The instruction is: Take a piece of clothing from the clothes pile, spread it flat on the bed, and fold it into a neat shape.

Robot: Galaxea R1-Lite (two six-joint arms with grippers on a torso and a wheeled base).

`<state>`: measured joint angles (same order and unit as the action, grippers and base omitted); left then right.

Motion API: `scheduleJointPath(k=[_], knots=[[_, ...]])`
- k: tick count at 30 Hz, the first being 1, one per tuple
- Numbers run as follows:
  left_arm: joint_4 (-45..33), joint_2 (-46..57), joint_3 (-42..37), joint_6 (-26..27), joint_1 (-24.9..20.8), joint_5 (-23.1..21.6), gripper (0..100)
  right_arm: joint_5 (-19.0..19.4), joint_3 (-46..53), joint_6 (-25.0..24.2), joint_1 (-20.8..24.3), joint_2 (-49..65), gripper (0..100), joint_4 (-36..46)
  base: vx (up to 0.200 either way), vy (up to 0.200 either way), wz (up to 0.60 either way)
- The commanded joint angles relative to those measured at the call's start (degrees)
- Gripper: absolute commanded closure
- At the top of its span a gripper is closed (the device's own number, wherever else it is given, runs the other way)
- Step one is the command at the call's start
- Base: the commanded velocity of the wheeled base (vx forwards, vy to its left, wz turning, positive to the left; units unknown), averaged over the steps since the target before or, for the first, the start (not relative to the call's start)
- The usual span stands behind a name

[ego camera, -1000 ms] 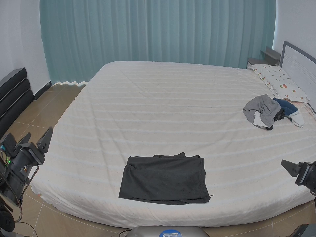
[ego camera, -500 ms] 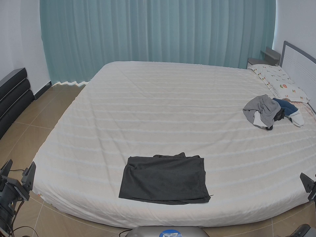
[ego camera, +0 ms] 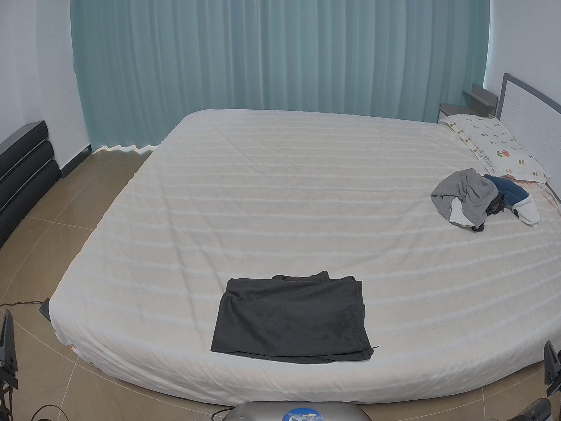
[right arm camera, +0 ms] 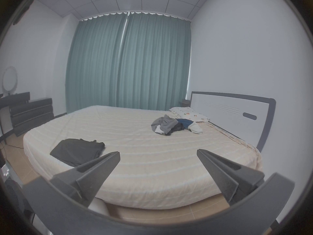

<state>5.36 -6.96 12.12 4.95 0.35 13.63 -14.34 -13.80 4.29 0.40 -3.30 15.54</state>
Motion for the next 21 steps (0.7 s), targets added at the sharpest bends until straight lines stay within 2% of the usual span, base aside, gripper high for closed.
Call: scheduleJointPath(k=[1, 4, 7, 11, 16, 21], knots=[[-0.44, 4.50, -0.96, 0.24, 0.79, -0.71, 0, 0.89, 2.73, -0.42, -0.75, 3.30, 0, -2.80, 0.000, 0.000, 0.00], [-0.62, 6.52, -2.71, 0.50, -0.18, -1.50, 0, 1.06, 7.74, -0.69, -0.75, 3.30, 0, -9.04, 0.000, 0.000, 0.00], [-0.44, 6.96, -2.80, 1.82, -0.35, -5.72, 0, 3.09, 13.80, 0.02, -0.84, 3.30, 0, -19.06, 0.000, 0.000, 0.00], [-0.44, 6.96, -4.38, 2.17, -0.35, -7.65, 0, 7.04, 13.62, -0.16, -0.84, 3.30, 0, -19.50, 0.000, 0.000, 0.00], [0.70, 6.96, -12.12, 1.99, -0.44, -8.00, 0, 7.66, 13.62, -2.09, -0.84, 3.30, 0, -19.41, 0.000, 0.000, 0.00], [-1.41, 6.96, -12.12, 0.15, -0.44, -8.62, 0, 7.92, 13.62, -3.85, -0.84, 3.30, 0, -19.41, 0.000, 0.000, 0.00]])
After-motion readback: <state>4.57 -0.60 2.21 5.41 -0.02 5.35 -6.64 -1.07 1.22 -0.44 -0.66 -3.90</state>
